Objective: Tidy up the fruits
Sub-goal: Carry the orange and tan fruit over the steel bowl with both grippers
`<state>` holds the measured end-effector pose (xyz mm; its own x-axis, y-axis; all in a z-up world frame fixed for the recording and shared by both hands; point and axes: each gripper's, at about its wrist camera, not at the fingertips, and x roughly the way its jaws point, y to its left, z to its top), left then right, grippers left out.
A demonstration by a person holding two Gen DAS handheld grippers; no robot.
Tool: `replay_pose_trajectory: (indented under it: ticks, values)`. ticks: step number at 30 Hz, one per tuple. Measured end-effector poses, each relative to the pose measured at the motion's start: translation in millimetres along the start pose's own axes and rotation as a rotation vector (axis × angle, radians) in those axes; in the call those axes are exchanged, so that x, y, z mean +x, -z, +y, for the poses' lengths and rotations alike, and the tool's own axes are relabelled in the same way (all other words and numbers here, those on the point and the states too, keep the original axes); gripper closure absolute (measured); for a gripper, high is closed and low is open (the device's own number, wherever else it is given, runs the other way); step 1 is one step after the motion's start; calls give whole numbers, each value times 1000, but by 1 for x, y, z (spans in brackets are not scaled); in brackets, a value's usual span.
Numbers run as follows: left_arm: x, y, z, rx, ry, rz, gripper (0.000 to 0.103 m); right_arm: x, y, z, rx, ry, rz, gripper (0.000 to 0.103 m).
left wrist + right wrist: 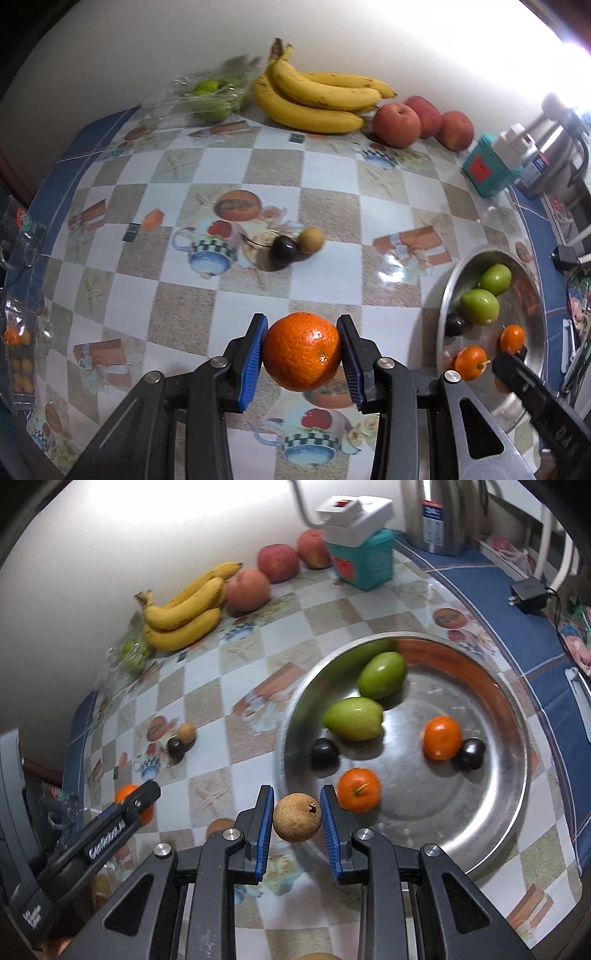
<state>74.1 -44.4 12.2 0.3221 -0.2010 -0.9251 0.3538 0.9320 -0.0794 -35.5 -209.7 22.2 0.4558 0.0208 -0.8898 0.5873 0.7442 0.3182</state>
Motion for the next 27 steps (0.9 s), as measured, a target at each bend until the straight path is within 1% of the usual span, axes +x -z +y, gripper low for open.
replay_pose_trajectory:
  ticks: [9,14,18,22,27]
  values:
    - [1,9,-34,84,30,17,62,-2,-14,-41,111,19,5,76]
    - [-1,16,-59,155,44,13,62,-7,-19,-62,161,56,-3,76]
    - [-1,21,-79,210,78,9,62,-11,-21,-77,192,77,-10,76]
    - [2,26,-93,256,78,10,62,-11,-21,-86,212,78,-8,76]
    - [3,30,-107,296,91,-3,62,-6,-20,-87,209,80,13,76]
